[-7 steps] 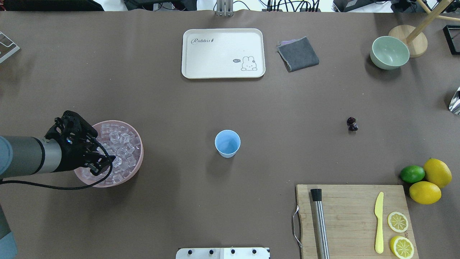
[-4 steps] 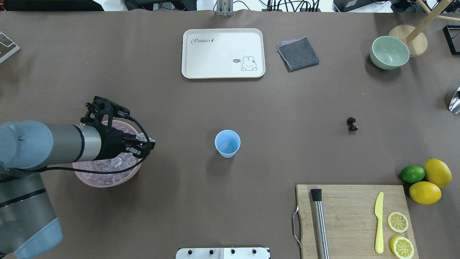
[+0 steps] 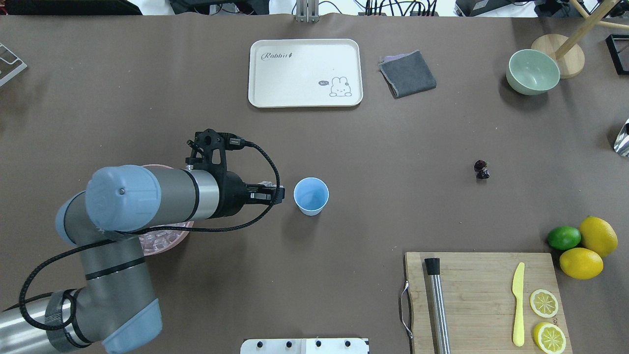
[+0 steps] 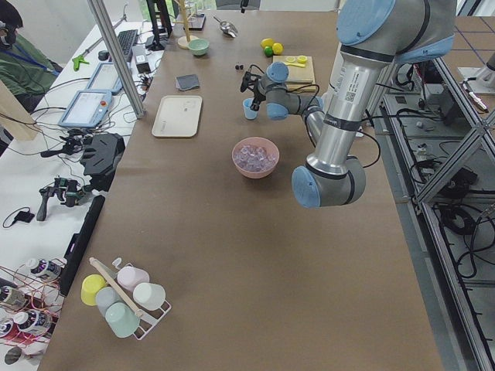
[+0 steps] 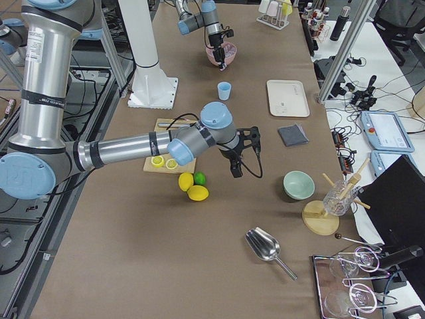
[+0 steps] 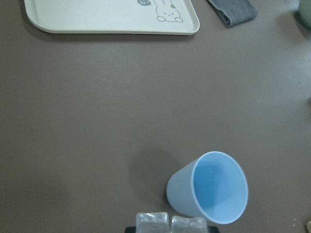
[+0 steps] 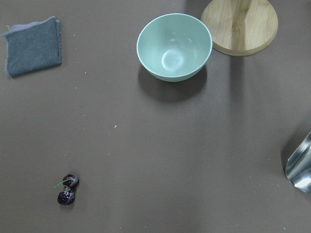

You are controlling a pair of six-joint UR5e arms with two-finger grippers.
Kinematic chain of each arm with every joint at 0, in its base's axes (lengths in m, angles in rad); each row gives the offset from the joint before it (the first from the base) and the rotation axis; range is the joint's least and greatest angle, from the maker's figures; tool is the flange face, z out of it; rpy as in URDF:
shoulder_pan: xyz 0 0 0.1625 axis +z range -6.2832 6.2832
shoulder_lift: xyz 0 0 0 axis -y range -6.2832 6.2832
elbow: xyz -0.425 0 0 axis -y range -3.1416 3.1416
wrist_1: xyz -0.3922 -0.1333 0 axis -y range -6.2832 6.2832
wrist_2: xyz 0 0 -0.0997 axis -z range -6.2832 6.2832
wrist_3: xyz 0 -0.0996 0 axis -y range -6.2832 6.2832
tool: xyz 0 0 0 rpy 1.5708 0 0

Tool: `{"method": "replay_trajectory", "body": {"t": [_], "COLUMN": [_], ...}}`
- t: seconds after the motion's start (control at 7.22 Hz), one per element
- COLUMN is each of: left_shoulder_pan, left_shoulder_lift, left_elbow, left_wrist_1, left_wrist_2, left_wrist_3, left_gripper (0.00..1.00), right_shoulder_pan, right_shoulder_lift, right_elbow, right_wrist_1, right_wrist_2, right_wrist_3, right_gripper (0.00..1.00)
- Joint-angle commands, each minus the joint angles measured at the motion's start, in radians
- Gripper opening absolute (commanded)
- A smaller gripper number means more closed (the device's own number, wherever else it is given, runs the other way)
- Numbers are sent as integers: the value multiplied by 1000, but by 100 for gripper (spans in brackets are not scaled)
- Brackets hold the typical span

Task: Put ice and cherries in cup
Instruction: 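Carry the ice cube with the left gripper to the light-blue cup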

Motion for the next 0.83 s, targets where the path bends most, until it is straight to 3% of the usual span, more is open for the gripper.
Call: {"method": "replay_trajectory", "body": {"t": [0.0, 0.69], "left_shoulder_pan": [42, 57], "left_shoulder_lift": [-102, -138], "left_elbow": [89, 131], "left_wrist_1": [-2, -6], "left_wrist_2": [64, 93], "left_wrist_3": [-63, -76], "left_gripper": [0, 0], "right_shoulder_pan": [0, 0], "right_shoulder_lift": [-2, -22], "right_elbow": [-1, -1], "right_wrist_1": [12, 37], "right_wrist_2": [-1, 1], "right_wrist_3": [-1, -1], "right_gripper": [100, 100]}}
